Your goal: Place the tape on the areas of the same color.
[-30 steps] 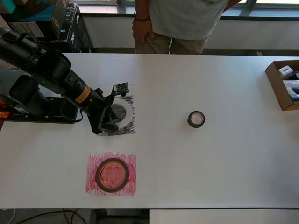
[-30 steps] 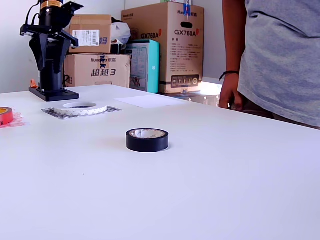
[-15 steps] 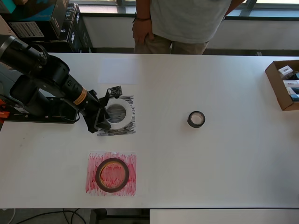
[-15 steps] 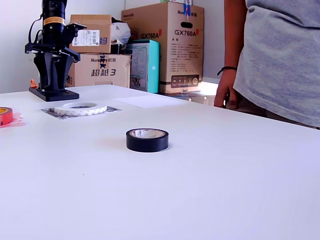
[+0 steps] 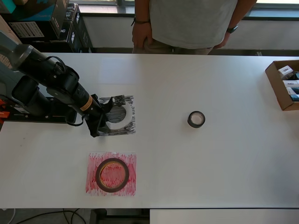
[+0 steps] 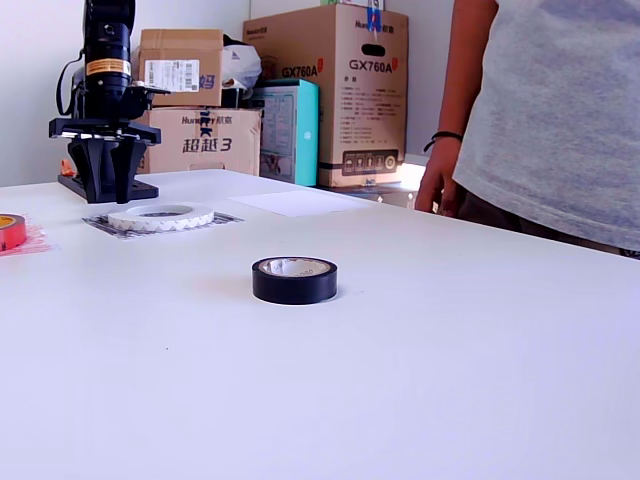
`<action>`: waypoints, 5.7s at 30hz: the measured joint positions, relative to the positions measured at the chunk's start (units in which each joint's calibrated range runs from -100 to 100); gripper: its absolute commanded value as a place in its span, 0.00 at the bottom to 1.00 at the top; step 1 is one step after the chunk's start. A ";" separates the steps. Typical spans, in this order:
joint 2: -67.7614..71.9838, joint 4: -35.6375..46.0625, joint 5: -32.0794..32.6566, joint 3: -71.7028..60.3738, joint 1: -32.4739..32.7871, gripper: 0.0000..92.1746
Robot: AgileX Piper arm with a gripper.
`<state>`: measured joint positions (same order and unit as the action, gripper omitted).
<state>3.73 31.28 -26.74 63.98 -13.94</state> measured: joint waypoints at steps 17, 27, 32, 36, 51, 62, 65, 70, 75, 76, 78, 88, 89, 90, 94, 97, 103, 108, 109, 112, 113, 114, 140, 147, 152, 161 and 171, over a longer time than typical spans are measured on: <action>0.00 -0.03 6.37 -0.74 0.32 0.53; 0.11 -0.03 11.63 -0.74 1.66 0.53; 3.00 -0.03 11.74 -0.74 1.66 0.53; 5.27 0.65 12.40 -2.38 1.66 0.53; 9.41 0.00 13.51 -5.29 1.66 0.53; 9.64 0.14 13.51 -5.29 1.66 0.16; 9.64 -0.03 13.42 -5.29 1.66 0.00; 9.64 -0.03 13.42 -5.29 1.66 0.00; 9.64 -0.03 13.42 -5.40 1.66 0.00; 9.64 0.36 13.42 -5.71 1.66 0.00; 9.64 0.40 13.42 -6.75 0.97 0.00; 2.68 3.32 12.71 -14.94 -0.08 0.00; 1.98 4.10 12.71 -16.24 0.30 0.00; 1.17 5.13 12.85 -17.63 0.90 0.00; -1.90 11.07 14.02 -22.80 4.21 0.00; -3.31 15.63 15.70 -26.13 7.96 0.00; -2.74 19.85 16.93 -29.25 15.58 0.00; -0.26 20.11 19.25 -28.20 21.93 0.00; 0.73 20.11 19.74 -27.67 23.14 0.00; 3.74 19.31 21.36 -27.14 26.24 0.00; 4.91 18.56 21.79 -27.14 27.24 0.00; 6.18 18.48 21.91 -27.14 27.97 0.00; 20.61 18.65 23.04 -27.12 33.05 0.00; 20.61 19.89 23.04 -27.12 35.29 0.00; 20.61 19.62 23.04 -26.66 35.29 0.00; 20.61 18.83 23.04 -24.84 36.15 0.00; 20.61 18.64 23.69 -25.85 35.35 0.00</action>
<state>24.33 49.91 -3.05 38.13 21.42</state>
